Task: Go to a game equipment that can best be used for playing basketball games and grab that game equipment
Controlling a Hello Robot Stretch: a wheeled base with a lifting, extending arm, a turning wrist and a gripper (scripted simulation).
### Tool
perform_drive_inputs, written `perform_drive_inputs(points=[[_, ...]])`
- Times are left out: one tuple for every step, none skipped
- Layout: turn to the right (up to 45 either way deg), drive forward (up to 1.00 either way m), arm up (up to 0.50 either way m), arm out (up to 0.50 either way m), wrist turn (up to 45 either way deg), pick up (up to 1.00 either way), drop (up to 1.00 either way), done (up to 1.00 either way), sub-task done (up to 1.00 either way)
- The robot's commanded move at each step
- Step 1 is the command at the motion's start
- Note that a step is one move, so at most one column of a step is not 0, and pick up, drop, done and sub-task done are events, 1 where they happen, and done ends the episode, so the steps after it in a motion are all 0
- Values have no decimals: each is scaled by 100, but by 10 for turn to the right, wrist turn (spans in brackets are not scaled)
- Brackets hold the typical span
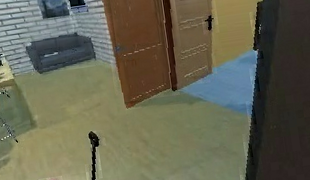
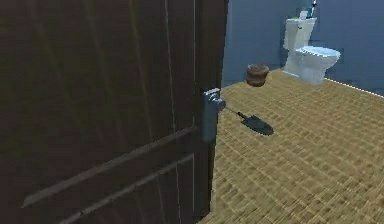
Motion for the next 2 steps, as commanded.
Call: perform_drive_inputs(points=[[60, 0, 0, 0, 0, 0, 0, 0, 0], [0, 35, 0, 0, 0, 0, 0, 0, 0]])
